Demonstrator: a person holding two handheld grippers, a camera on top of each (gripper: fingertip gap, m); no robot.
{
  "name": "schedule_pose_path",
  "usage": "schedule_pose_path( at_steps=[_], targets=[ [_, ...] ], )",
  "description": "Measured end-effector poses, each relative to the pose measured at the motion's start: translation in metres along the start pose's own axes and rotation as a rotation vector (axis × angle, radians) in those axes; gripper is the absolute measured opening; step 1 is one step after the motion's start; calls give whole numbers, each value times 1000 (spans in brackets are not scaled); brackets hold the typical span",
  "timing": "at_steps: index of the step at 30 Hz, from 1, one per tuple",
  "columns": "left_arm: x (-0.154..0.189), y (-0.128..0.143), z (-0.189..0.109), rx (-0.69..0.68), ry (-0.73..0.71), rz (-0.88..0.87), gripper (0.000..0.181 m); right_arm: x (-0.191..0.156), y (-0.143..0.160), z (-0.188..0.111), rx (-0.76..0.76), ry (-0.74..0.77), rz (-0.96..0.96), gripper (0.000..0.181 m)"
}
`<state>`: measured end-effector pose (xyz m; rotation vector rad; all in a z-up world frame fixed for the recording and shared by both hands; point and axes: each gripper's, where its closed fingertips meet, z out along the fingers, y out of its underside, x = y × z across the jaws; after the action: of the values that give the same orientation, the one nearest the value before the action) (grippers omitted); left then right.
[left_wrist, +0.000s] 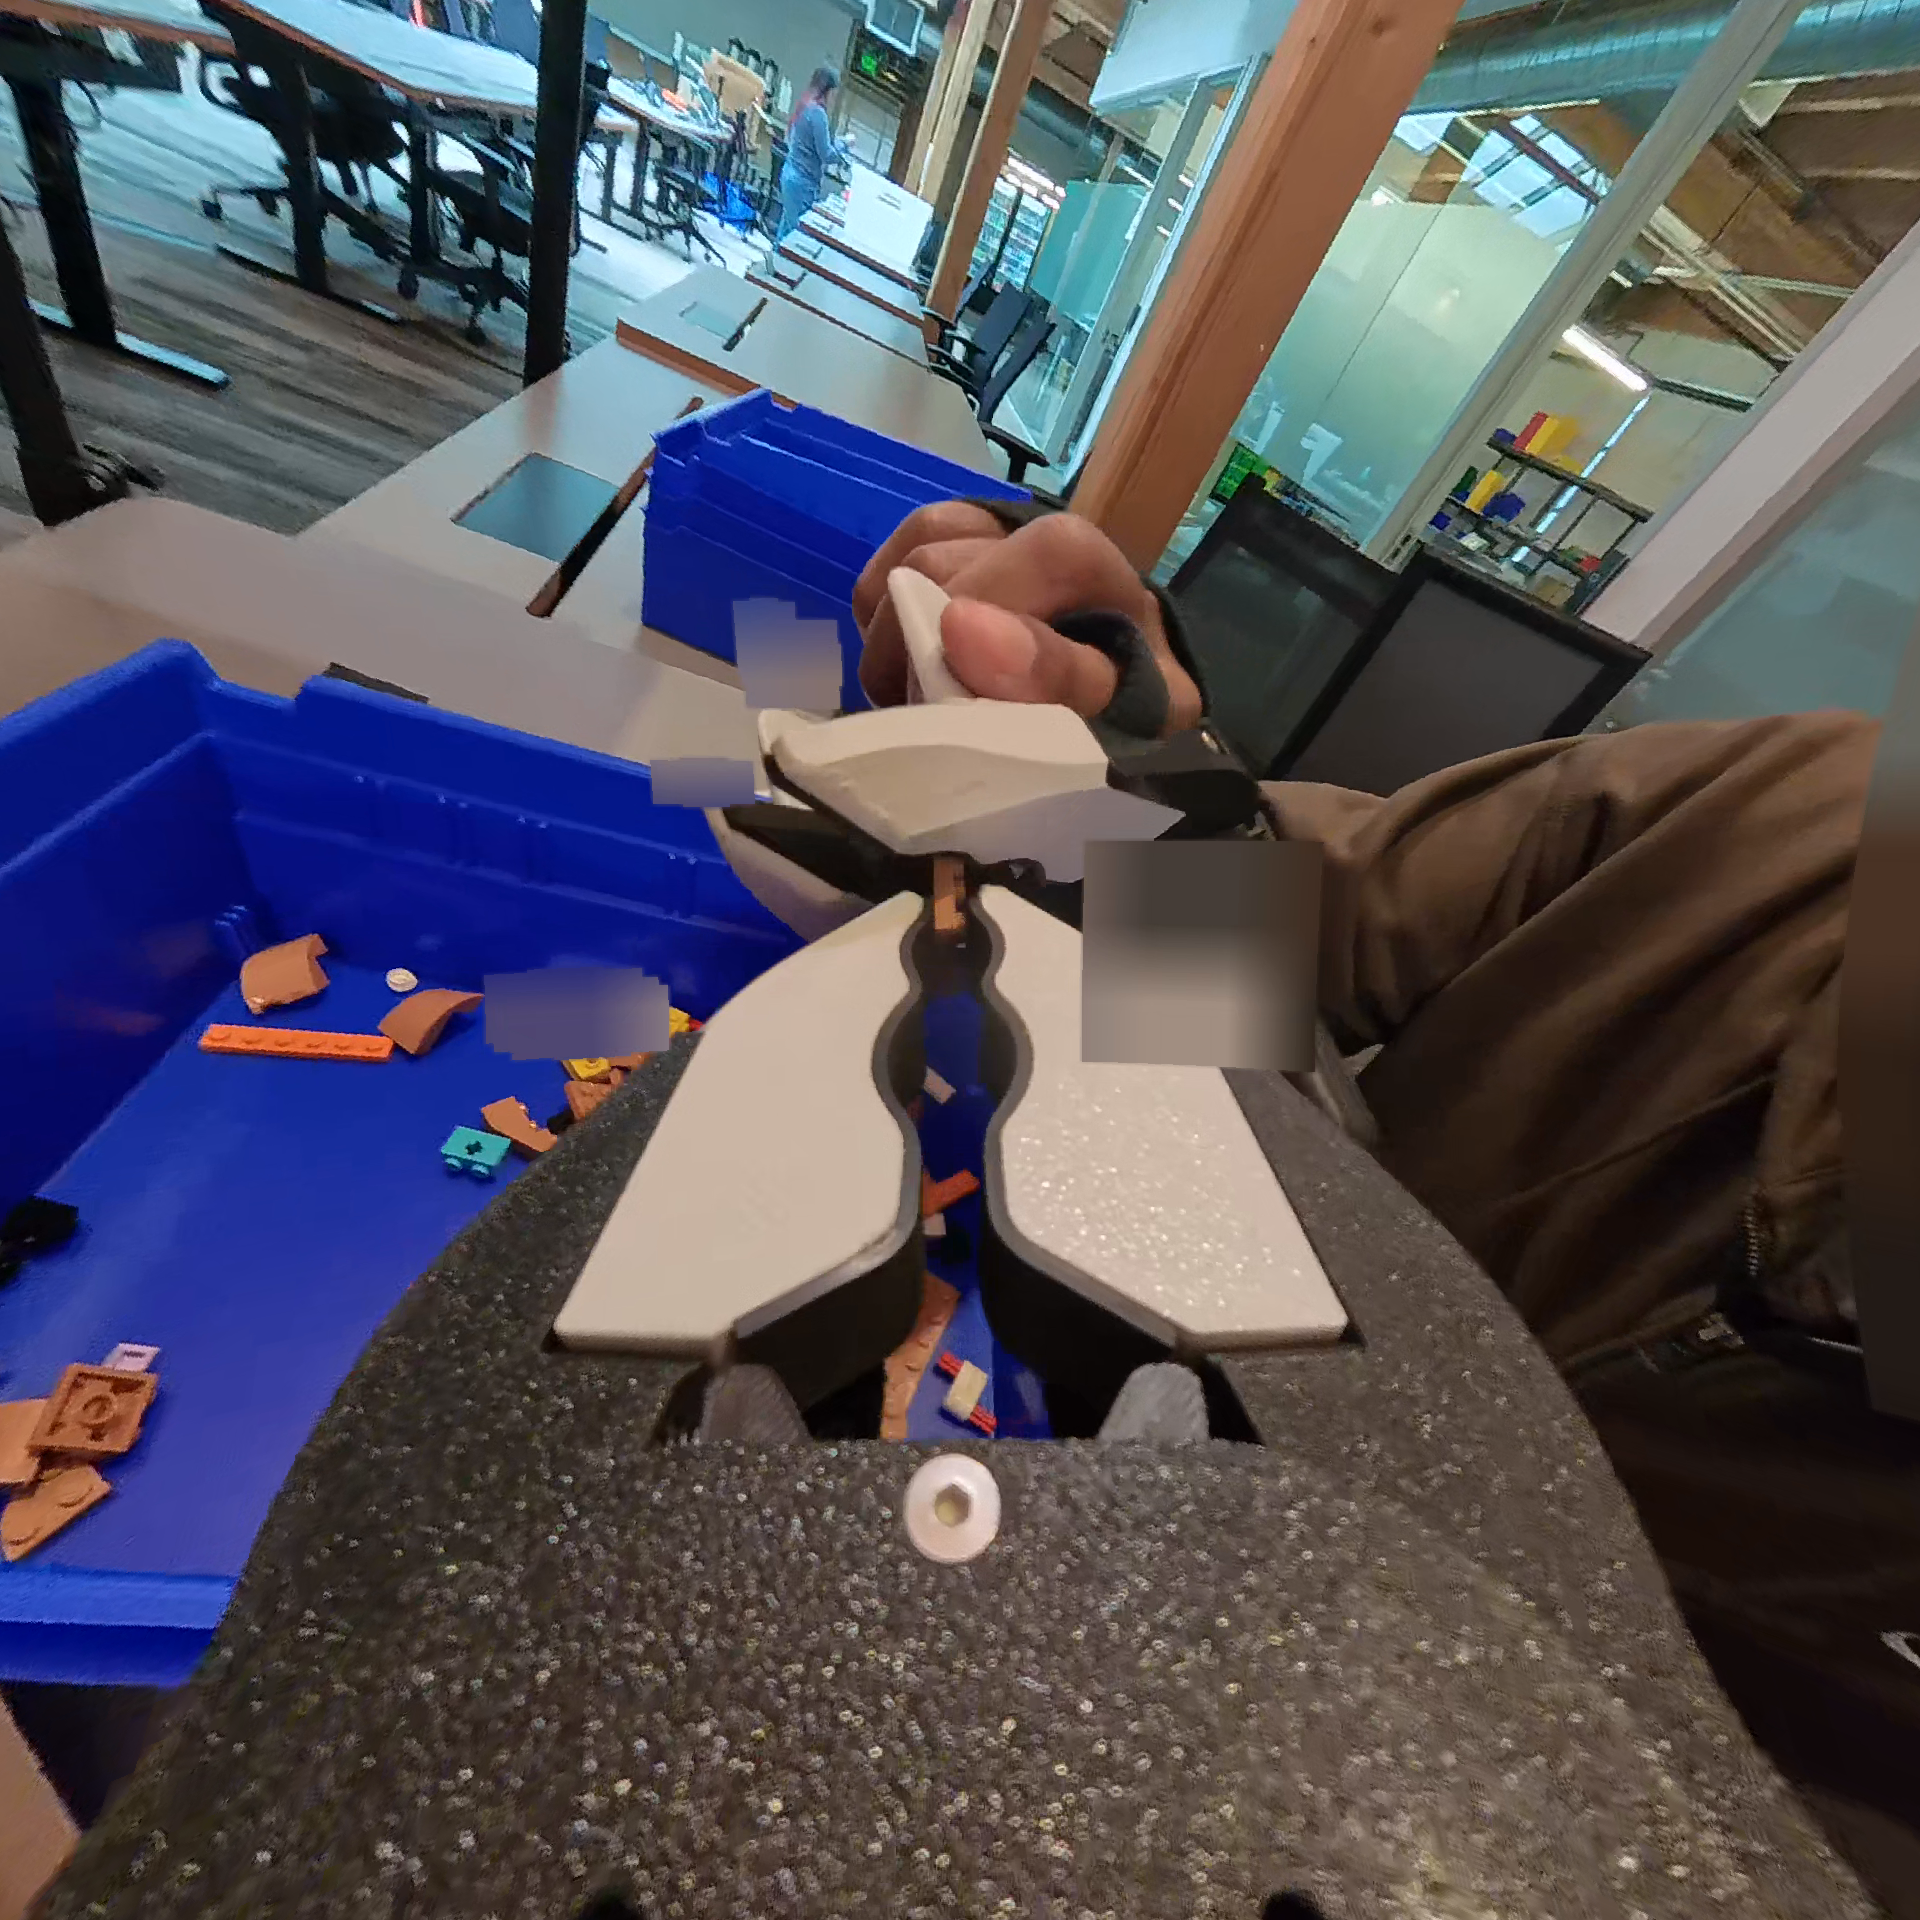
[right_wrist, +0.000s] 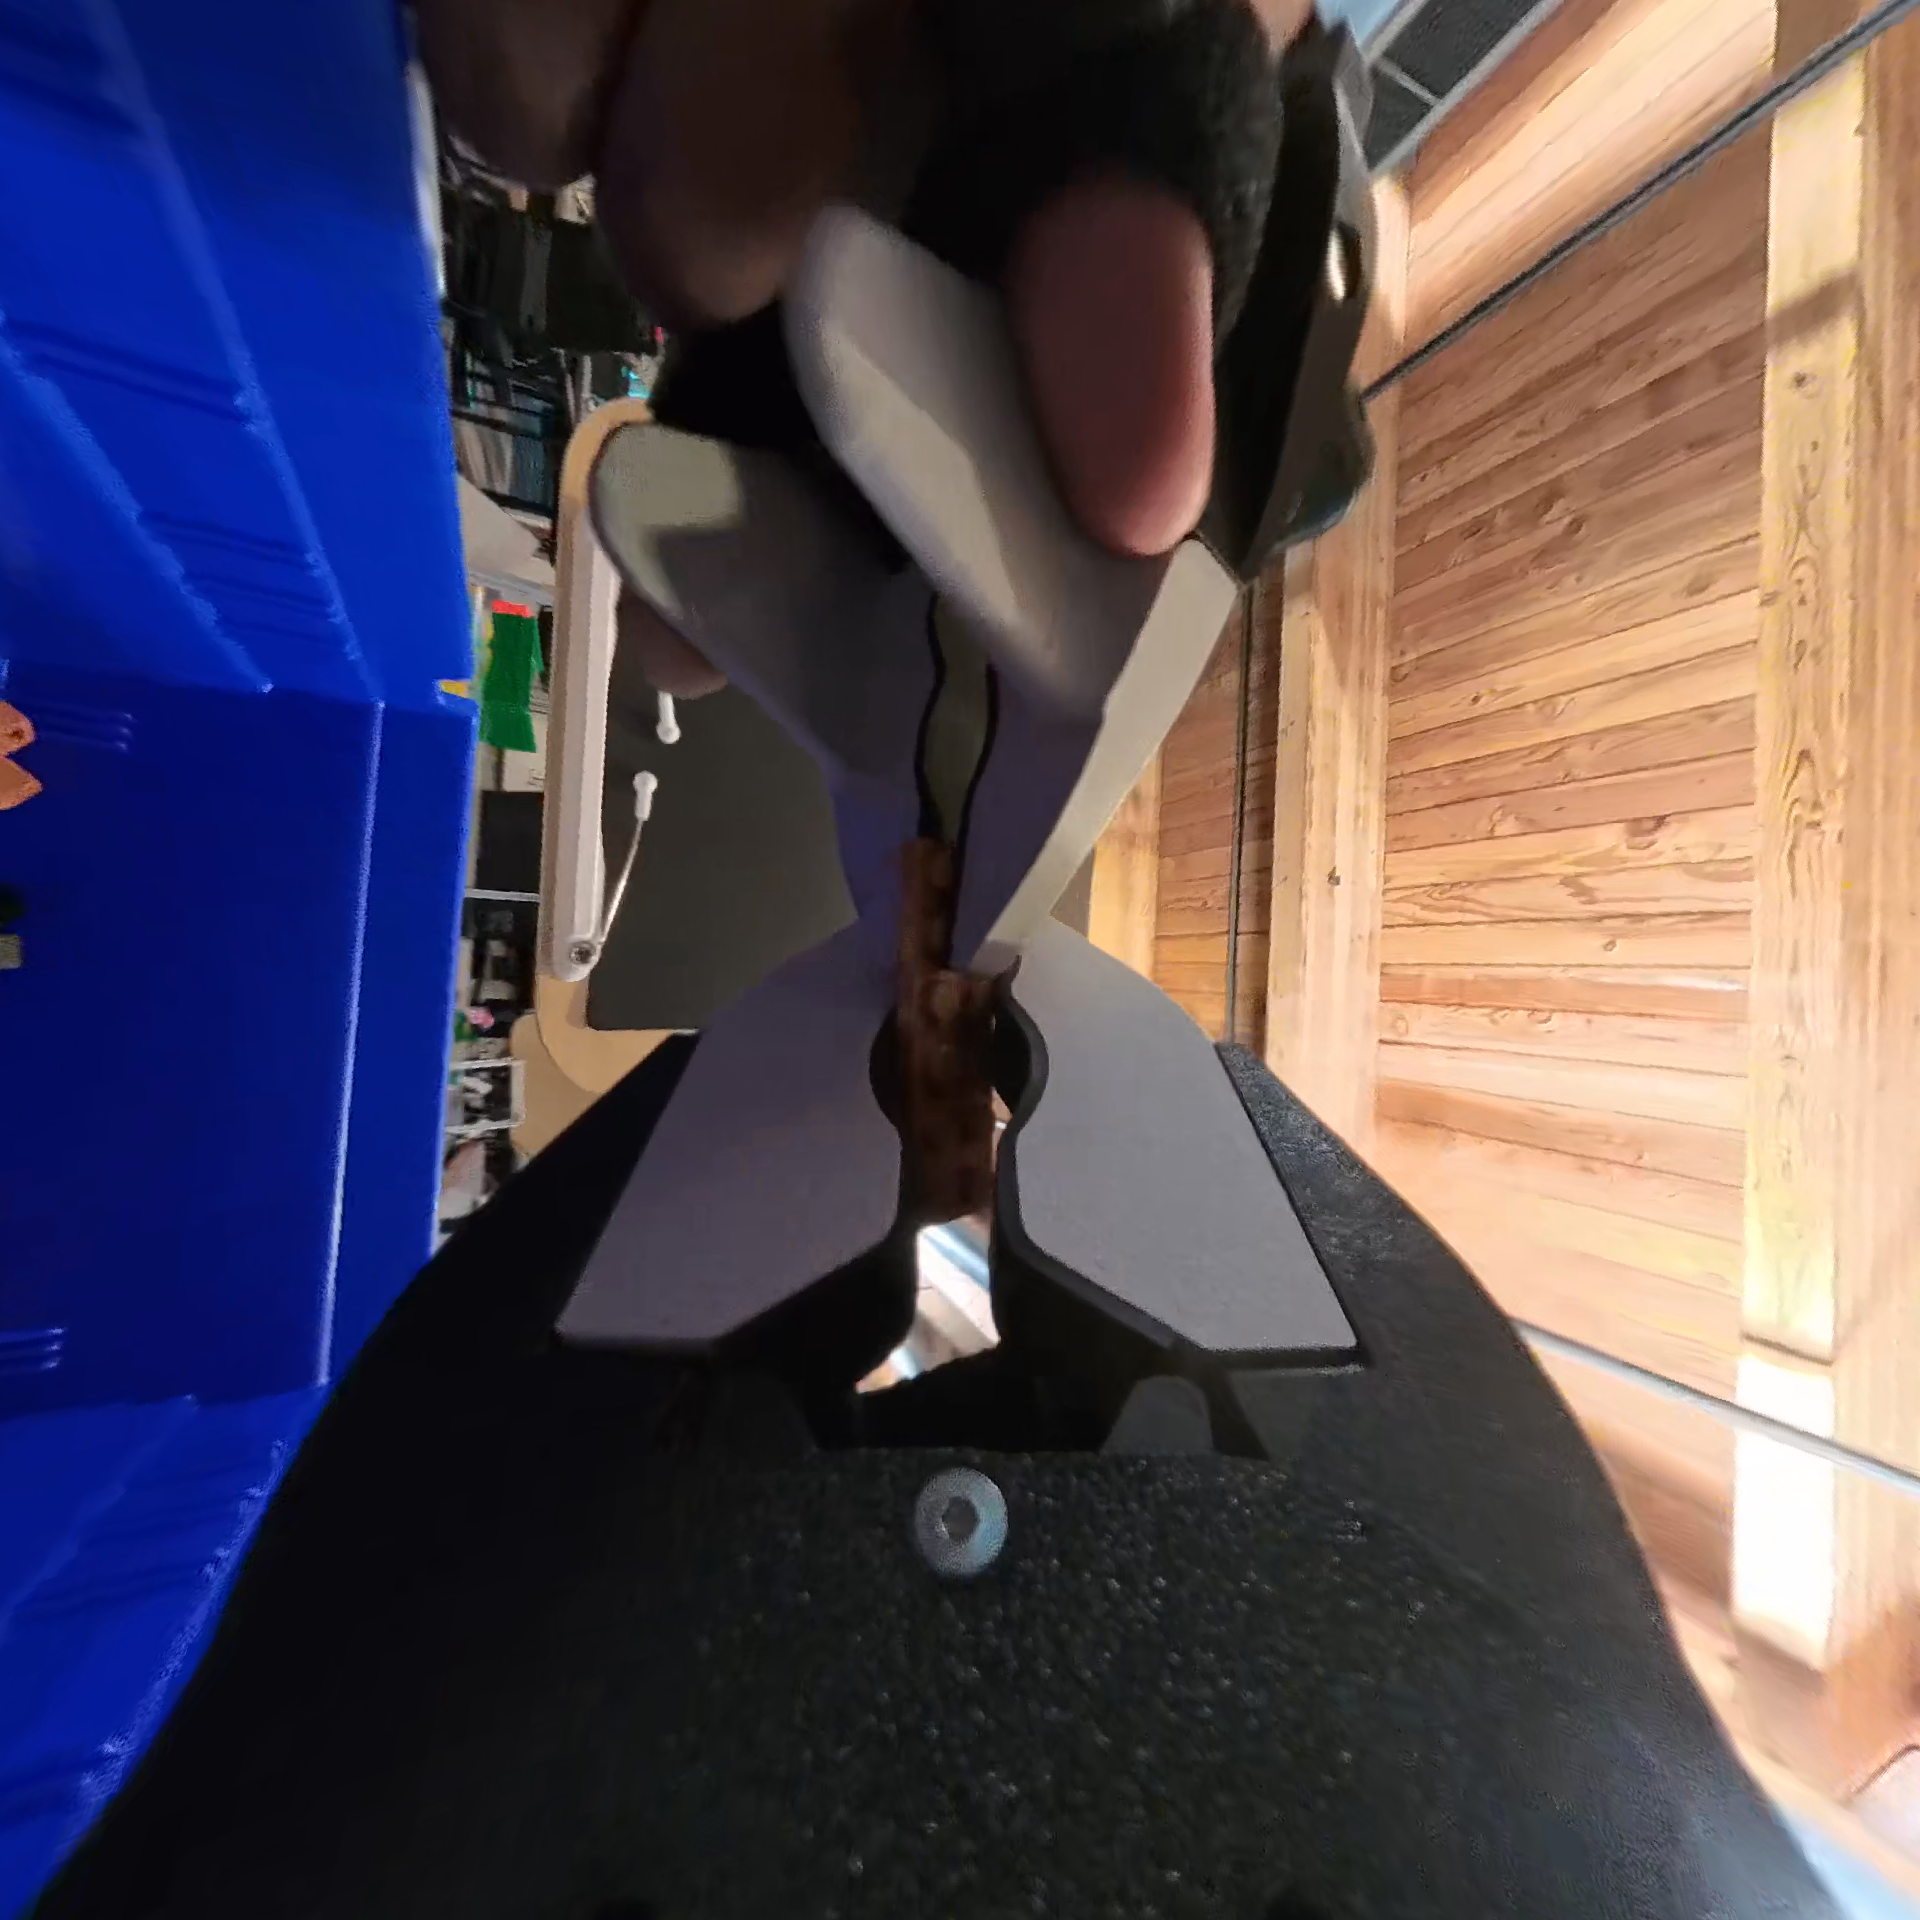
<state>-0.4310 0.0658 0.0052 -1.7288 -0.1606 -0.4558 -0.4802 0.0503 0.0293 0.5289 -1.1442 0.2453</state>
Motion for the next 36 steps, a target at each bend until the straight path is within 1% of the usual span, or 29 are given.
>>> schedule_pose_path(
  at_steps=[6,8,12,15,18,20,22,25,28,31,33,36],
  targets=[
    [-3,-2,-1,-15,-89,80,5,-1,9,3,-39,-31,107,11],
    [-6,-2,-2,-31,-138,117,5,-4,13,4,-54,-48,125,12],
    [-24,3,-11,-120,-324,230,8,-15,29,7,-125,-121,162,14],
    [-36,7,-18,-172,-435,268,8,-20,53,7,-213,-186,204,16],
    [-40,8,-19,-183,-465,270,21,-21,75,5,-294,-251,315,18],
    [-42,5,-19,-166,-484,277,27,-20,83,2,-329,-276,386,19],
    [-41,0,-19,-144,-502,294,30,-15,83,-1,-340,-290,450,19],
    [-34,-9,-19,-107,-517,331,32,-3,72,-7,-310,-312,586,17],
    [-22,-16,-19,-79,-524,377,32,15,63,-16,-283,-344,756,16],
    [-9,-19,-15,-66,-527,421,32,36,60,-30,-272,-344,881,16],
    [0,-19,-9,-61,-527,451,32,48,55,-42,-254,-336,921,16],
    [16,-15,1,-69,-545,515,32,57,51,-62,-262,-328,919,15]
  ],
)
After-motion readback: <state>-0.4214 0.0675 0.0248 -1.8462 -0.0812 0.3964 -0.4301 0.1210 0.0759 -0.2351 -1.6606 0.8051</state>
